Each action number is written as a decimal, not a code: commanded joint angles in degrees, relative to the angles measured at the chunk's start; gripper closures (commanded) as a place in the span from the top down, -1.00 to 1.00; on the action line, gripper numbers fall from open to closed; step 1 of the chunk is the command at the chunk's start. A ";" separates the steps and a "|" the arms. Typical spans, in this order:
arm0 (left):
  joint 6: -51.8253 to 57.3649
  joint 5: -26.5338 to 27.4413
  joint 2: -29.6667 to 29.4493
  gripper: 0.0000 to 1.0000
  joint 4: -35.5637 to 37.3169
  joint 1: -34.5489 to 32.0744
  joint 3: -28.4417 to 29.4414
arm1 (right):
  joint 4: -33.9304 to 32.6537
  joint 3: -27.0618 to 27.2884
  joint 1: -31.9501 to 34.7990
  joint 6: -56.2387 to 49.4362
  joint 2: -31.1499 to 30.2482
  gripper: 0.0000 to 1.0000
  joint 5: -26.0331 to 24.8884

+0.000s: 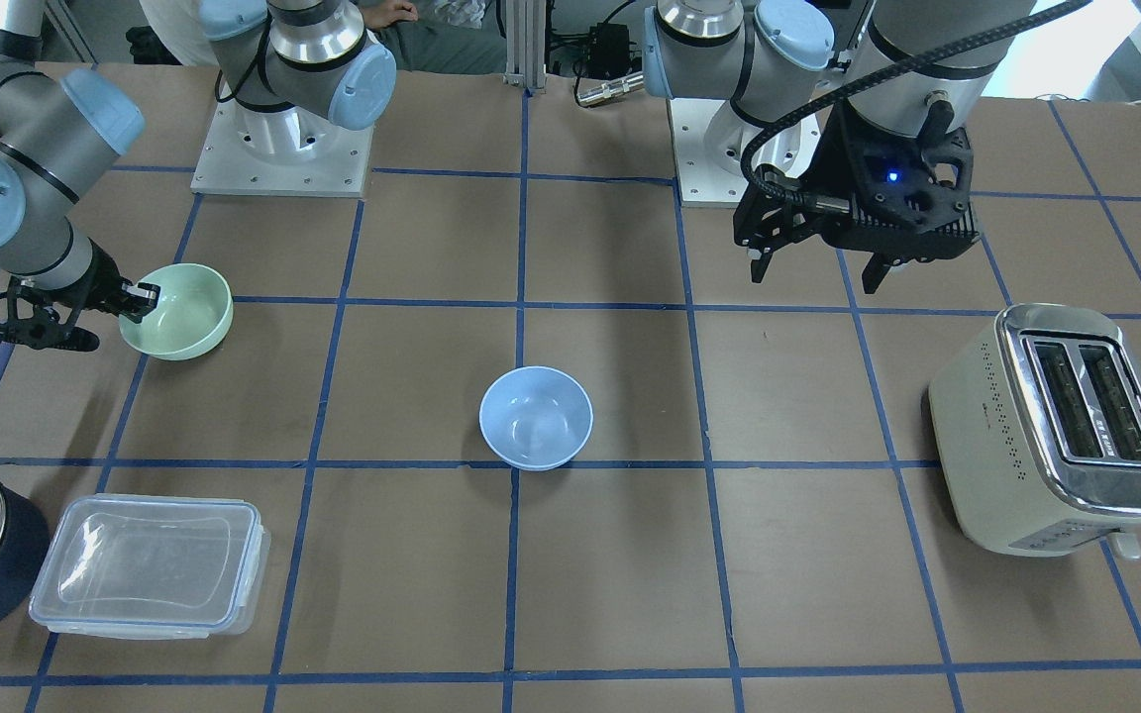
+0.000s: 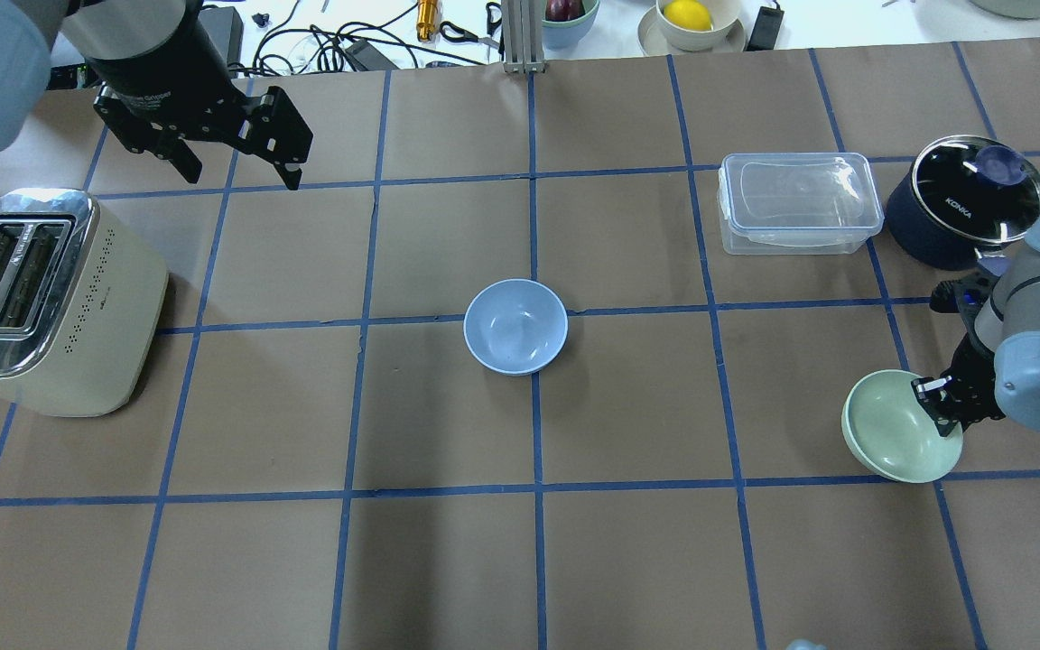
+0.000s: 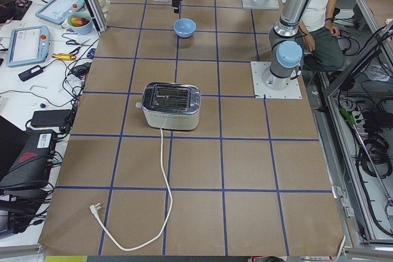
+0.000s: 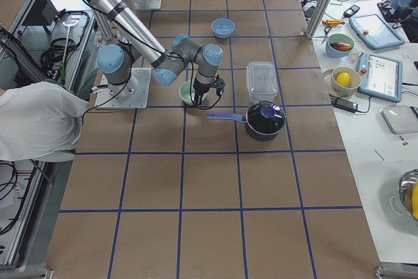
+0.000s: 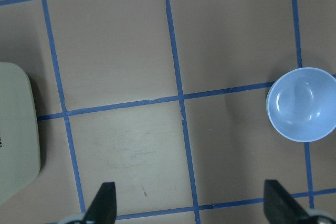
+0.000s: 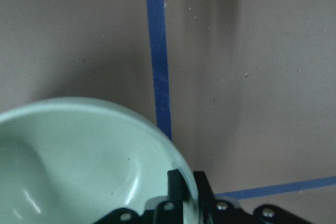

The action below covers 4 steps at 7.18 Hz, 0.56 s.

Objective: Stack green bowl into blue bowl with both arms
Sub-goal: 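Grasp the pale green bowl's rim with the right gripper and lift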

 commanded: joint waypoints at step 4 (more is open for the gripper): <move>-0.09 0.63 0.27 1.00 3.55 0.07 0.14 | 22.13 -21.55 9.86 6.00 1.62 -1.00 9.54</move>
